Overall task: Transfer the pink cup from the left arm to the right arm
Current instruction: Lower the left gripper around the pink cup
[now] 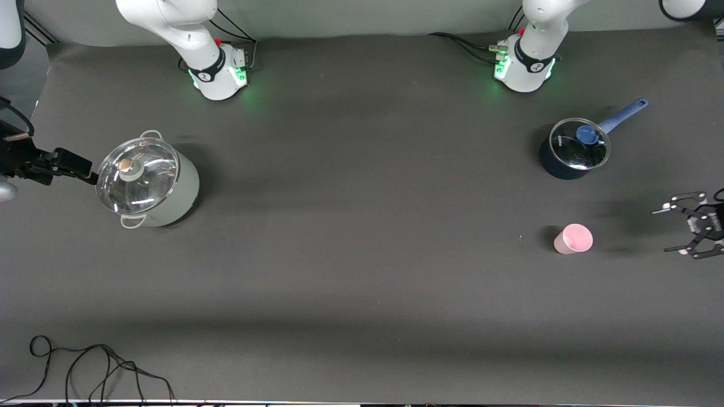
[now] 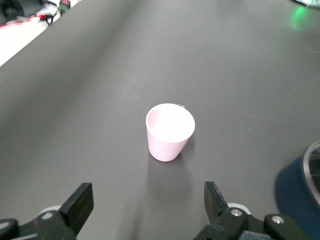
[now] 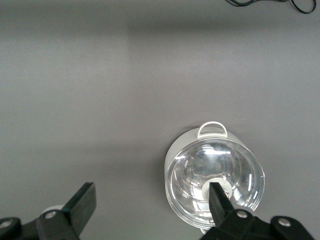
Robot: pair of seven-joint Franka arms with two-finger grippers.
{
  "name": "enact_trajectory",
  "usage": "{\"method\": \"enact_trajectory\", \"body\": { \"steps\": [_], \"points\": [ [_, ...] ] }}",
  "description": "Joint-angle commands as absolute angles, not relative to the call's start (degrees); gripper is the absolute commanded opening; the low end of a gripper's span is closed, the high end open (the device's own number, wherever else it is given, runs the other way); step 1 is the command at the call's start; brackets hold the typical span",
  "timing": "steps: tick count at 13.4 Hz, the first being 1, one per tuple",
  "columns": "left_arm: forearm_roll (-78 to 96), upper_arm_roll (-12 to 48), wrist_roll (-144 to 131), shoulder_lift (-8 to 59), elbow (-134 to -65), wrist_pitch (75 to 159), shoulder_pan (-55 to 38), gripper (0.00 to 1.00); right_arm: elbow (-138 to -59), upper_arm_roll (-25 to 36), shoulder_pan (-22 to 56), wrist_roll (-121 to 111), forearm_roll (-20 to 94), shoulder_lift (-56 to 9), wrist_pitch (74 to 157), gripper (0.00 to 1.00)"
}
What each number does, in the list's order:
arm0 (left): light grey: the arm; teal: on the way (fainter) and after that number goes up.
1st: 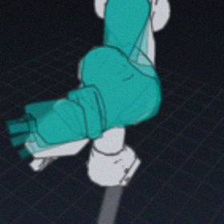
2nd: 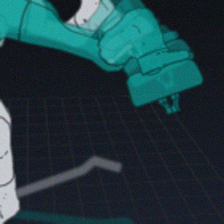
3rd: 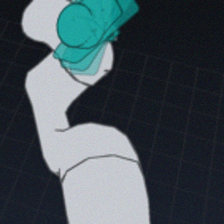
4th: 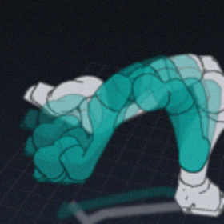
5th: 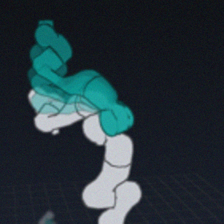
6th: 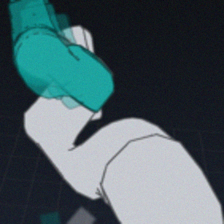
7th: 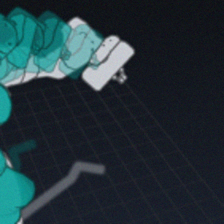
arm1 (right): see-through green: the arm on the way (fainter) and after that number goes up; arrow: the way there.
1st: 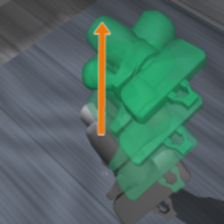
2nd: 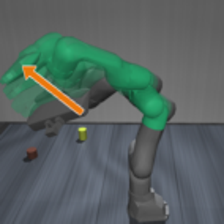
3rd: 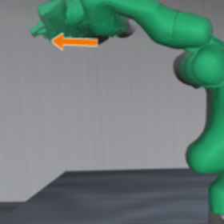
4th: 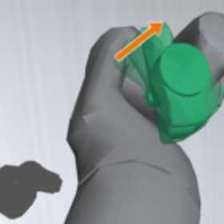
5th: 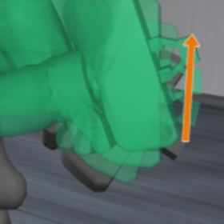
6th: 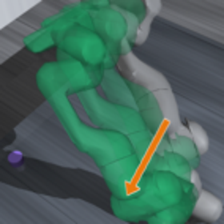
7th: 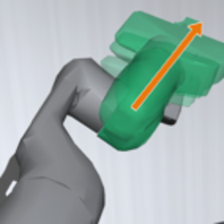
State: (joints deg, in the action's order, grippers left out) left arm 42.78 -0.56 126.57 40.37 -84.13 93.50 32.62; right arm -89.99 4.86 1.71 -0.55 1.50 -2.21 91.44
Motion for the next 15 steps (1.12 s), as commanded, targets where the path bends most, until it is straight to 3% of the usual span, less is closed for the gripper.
{"method": "enact_trajectory", "body": {
  "steps": [1,9,15],
  "points": [
    [47.7,0.1,134.2,46.4,-81.8,92.2,34.3,0.99,-89.4,5.3,1.9,-1.8,1.9,-2.4,91.1,1.00],
    [56.9,3.4,144.7,57.6,-81.9,85.4,35.4,0.99,-89.4,5.3,1.9,-1.7,1.9,-2.2,91.1,1.00],
    [60.3,7.8,146.7,62.0,-82.1,85.4,34.7,0.99,-89.4,5.3,1.9,-1.8,1.9,-1.9,90.8,1.00]
  ]
}}
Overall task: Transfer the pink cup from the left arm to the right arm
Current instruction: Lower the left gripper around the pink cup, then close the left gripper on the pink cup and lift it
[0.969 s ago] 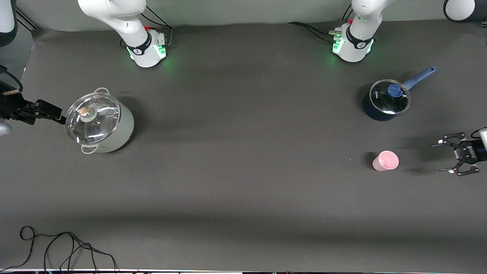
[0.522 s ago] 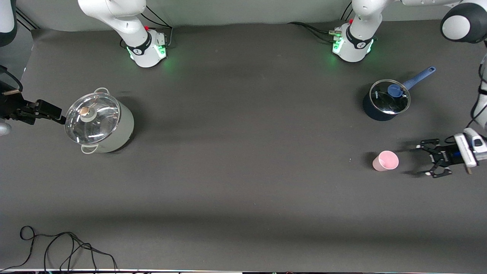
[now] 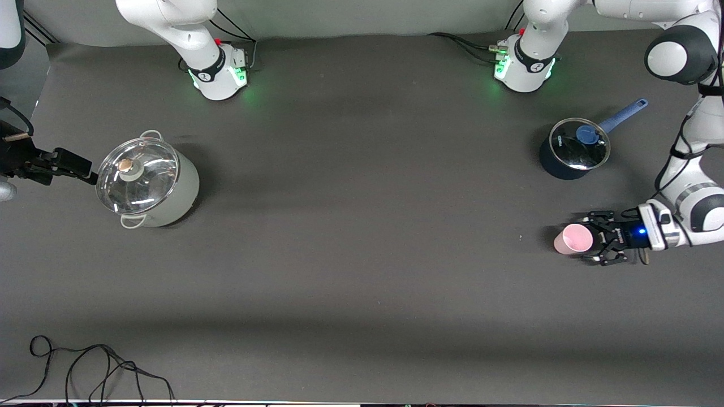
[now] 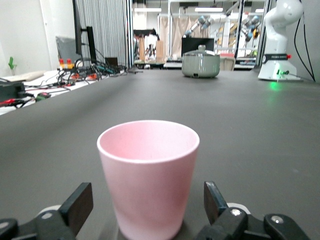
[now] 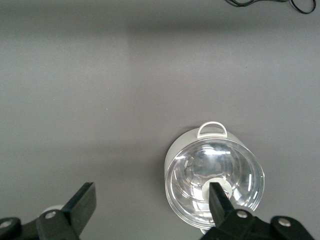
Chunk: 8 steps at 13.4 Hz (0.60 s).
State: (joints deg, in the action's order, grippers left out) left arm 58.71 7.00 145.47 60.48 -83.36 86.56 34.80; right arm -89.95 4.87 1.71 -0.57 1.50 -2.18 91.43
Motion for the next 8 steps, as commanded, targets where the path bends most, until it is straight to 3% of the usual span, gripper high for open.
{"method": "enact_trajectory", "body": {
  "steps": [1,2,3,4,8],
  "points": [
    [61.2,7.8,147.1,62.2,-82.1,85.5,34.4,0.98,-89.5,5.3,1.9,-1.8,1.9,-1.8,90.8,1.00],
    [62.0,8.2,147.6,62.7,-82.0,85.5,33.9,0.72,-89.5,5.3,1.8,-1.8,1.9,-1.9,90.8,1.00],
    [62.4,8.5,147.7,62.9,-82.1,85.6,33.5,0.06,-89.4,5.3,1.8,-1.8,1.9,-1.9,90.8,1.00],
    [62.5,8.6,147.7,63.0,-82.0,85.9,33.1,0.00,-89.4,5.3,1.8,-1.8,1.9,-1.9,90.8,1.00],
    [63.5,11.1,147.9,62.7,-81.7,85.9,29.5,0.00,-89.4,5.3,1.7,-1.8,1.9,-2.1,90.8,1.00]
  ]
}}
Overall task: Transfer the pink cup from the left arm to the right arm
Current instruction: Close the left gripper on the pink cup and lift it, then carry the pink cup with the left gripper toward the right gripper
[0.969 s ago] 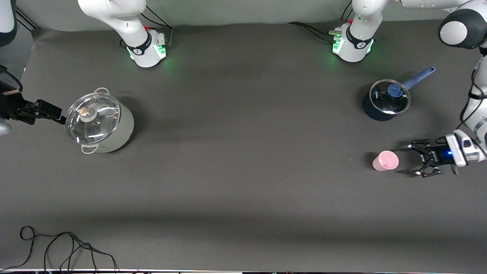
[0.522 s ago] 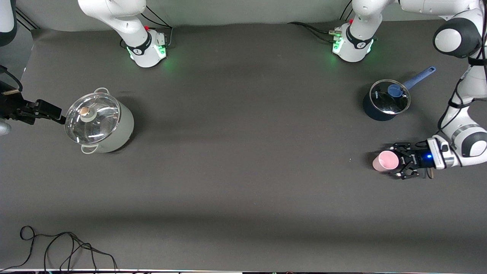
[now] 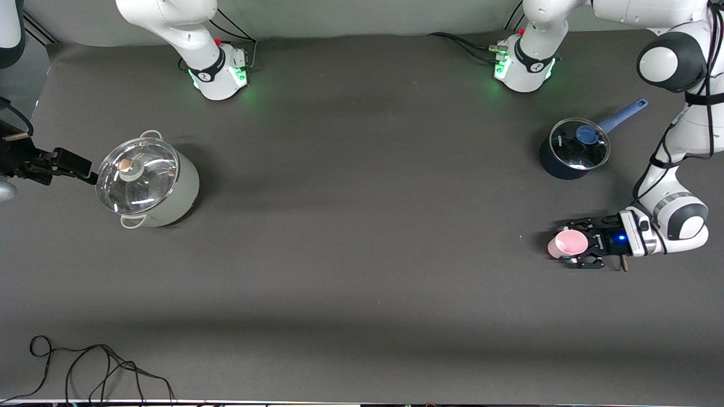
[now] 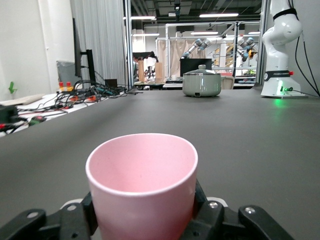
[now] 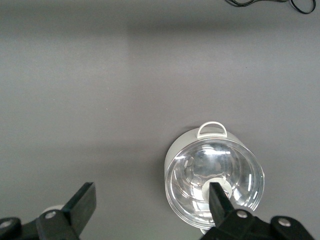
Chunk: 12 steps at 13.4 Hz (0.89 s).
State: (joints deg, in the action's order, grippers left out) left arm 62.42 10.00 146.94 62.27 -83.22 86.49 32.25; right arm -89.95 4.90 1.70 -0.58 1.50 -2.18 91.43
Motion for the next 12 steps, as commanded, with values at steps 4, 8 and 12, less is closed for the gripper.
{"method": "enact_trajectory", "body": {
  "steps": [4,8,12],
  "points": [
    [69.8,17.7,147.9,62.8,-81.5,92.7,21.2,0.00,-89.4,5.3,1.6,-1.8,1.9,-2.1,90.8,1.00],
    [82.2,18.8,147.3,62.4,-78.1,104.1,8.3,0.00,-89.4,5.3,1.6,-1.8,1.9,-2.2,90.9,1.00],
    [89.5,29.7,142.8,62.2,-74.4,126.8,2.1,0.00,-89.2,5.3,1.8,-1.7,2.2,-2.5,91.5,1.00]
  ]
}}
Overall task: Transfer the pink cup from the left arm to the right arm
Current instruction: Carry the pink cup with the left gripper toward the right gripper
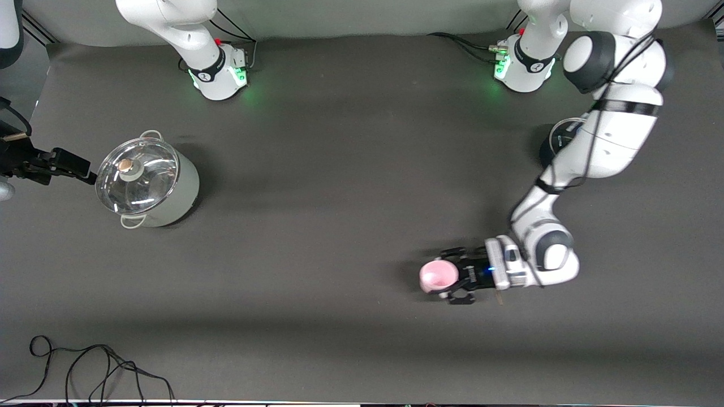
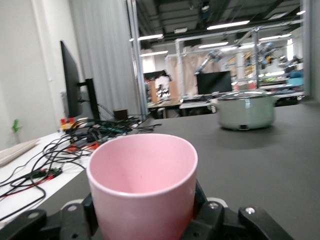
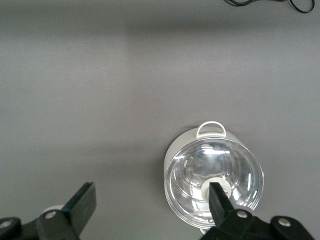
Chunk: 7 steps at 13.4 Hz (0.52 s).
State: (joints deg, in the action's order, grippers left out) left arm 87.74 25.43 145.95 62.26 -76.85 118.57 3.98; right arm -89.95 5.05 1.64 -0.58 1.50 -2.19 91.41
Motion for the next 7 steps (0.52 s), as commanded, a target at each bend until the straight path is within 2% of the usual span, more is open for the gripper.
{"method": "enact_trajectory", "body": {
  "steps": [1,3,7],
  "points": [
    [89.4,32.5,140.4,62.2,-72.9,132.7,0.8,0.00,-89.1,5.3,1.9,-1.0,2.5,-2.5,91.6,1.00],
    [89.5,37.2,135.9,62.1,-68.9,142.5,-3.0,0.00,-88.4,5.3,1.8,2.2,2.6,-2.3,92.2,1.00],
    [89.5,39.7,127.0,61.5,-59.1,156.1,-13.7,0.00,-86.1,5.3,1.6,25.6,2.6,-1.5,91.8,1.00]
  ]
}}
